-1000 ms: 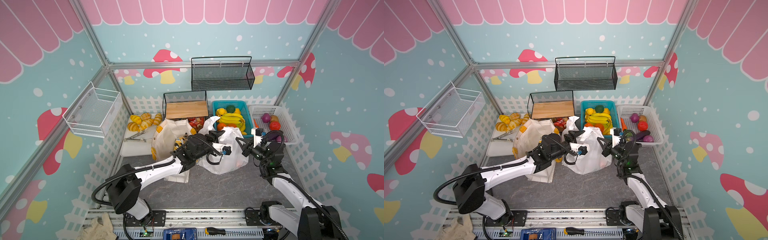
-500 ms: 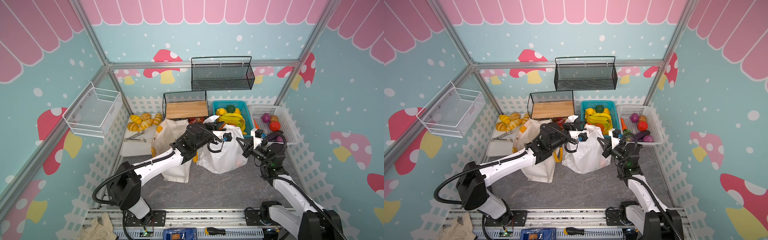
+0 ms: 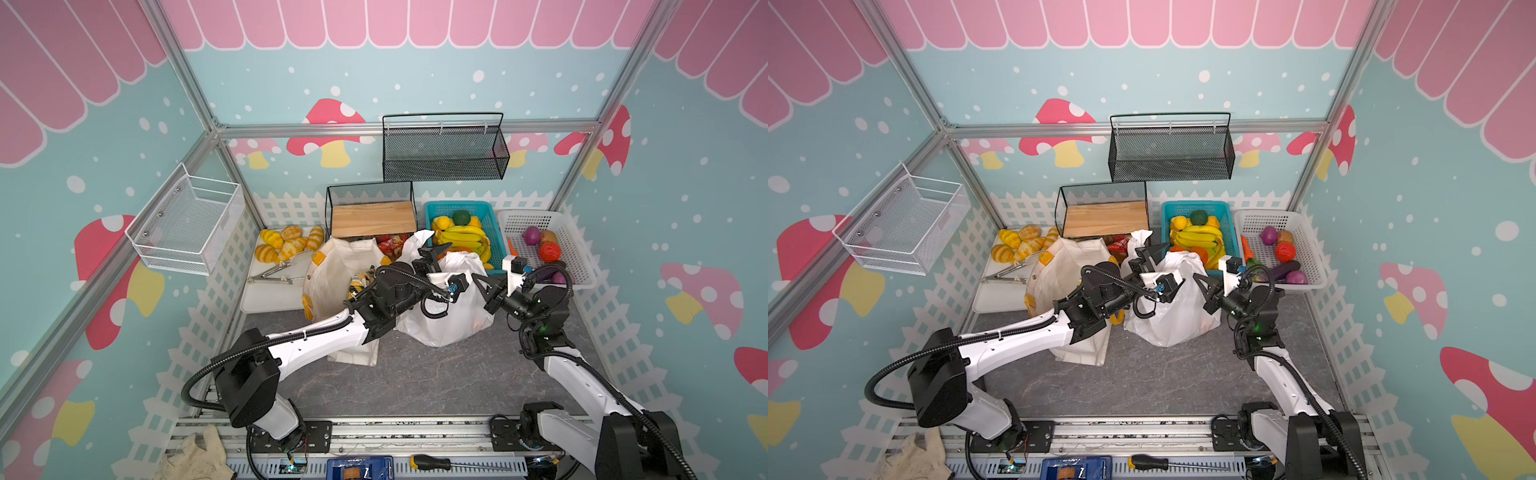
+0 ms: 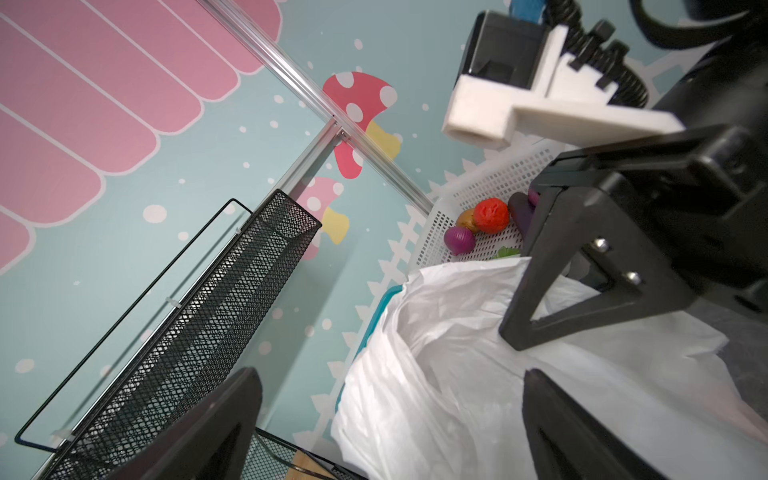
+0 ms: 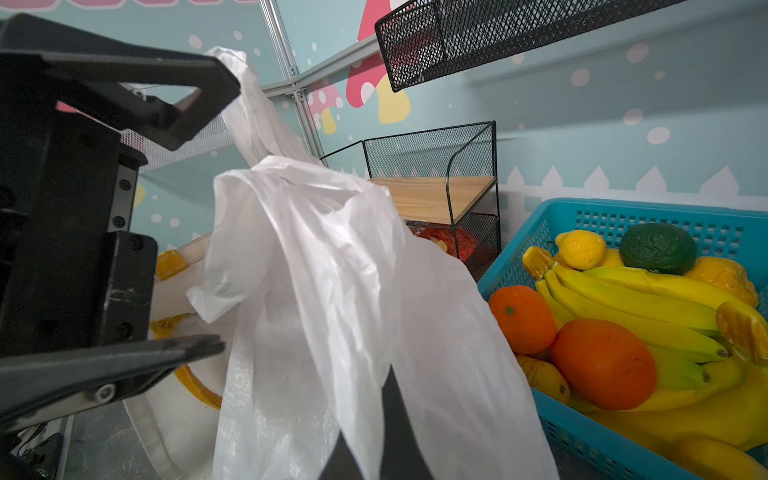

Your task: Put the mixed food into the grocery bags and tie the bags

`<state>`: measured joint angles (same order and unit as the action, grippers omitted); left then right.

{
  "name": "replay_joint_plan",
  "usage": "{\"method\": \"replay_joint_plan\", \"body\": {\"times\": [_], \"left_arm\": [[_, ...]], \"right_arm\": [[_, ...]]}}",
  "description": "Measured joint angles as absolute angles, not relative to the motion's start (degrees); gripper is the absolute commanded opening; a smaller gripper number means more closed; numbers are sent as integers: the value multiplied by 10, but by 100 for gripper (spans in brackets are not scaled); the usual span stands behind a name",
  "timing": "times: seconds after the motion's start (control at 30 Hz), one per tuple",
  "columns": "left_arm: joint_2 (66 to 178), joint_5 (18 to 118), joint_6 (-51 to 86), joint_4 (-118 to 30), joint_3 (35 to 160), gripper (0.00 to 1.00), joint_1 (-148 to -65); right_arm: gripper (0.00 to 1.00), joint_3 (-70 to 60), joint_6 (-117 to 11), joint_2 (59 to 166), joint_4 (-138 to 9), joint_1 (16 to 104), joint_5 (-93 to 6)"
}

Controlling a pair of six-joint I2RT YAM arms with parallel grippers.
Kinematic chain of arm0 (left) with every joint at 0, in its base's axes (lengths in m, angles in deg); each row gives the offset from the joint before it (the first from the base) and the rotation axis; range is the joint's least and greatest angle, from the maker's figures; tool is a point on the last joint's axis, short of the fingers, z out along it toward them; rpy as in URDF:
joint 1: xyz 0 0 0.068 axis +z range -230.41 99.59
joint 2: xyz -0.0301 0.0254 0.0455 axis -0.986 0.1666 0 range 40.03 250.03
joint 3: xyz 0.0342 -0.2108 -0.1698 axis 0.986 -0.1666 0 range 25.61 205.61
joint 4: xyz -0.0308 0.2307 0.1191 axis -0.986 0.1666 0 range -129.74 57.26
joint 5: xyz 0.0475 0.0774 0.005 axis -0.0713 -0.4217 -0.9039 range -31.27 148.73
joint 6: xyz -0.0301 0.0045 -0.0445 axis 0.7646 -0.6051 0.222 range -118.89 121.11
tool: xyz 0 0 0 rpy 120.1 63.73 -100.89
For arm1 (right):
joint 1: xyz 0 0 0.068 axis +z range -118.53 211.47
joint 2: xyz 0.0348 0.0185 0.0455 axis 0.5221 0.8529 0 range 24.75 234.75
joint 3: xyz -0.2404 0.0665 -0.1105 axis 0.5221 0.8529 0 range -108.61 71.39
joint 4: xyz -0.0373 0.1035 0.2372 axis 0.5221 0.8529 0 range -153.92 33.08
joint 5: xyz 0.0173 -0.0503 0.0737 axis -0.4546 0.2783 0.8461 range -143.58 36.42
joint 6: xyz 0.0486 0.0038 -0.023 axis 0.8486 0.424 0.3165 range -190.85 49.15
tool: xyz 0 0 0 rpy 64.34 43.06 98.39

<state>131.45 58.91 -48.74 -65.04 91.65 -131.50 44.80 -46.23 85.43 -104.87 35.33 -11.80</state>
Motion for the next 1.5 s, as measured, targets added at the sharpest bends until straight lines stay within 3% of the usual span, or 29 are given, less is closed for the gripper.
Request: {"method": "replay_joint_plan", "body": {"times": [0.1,0.27,0.43,0.5,0.67,0.7,0.77,0.83,0.97,1.3,1.4,1.5], "left_arm": [[1338,564,-502,-653,923,86,-1310],[1347,567,-514,-628,928,52,-1285],[1334,634,-500,-544,971,33,-1262],[1330,666,-494,-500,1001,16,-1259],[1328,744,-486,-368,1093,0,-1252],[1328,760,-487,-333,1113,0,-1249],[1330,787,-486,-259,1153,0,-1244],[1335,808,-484,-185,1203,0,-1240],[1353,835,-473,-78,1300,0,-1235],[1427,845,-412,69,1425,0,-1237],[1452,849,-406,102,1450,0,-1240],[1476,861,-406,135,1483,0,-1244]], "right_arm": [[0,448,-466,854,-1048,353,-116],[0,448,-489,854,-1042,353,-117],[0,448,-524,854,-1038,353,-119],[0,448,-537,854,-1037,353,-119],[0,448,-581,858,-1038,353,-125],[6,450,-594,858,-1039,354,-128],[28,450,-619,858,-1045,359,-134],[44,453,-652,858,-1043,362,-143],[61,456,-710,848,-1043,377,-137],[69,417,-717,852,-1068,392,-49],[65,405,-699,876,-1078,395,-25],[44,387,-688,910,-1085,399,-7]]}}
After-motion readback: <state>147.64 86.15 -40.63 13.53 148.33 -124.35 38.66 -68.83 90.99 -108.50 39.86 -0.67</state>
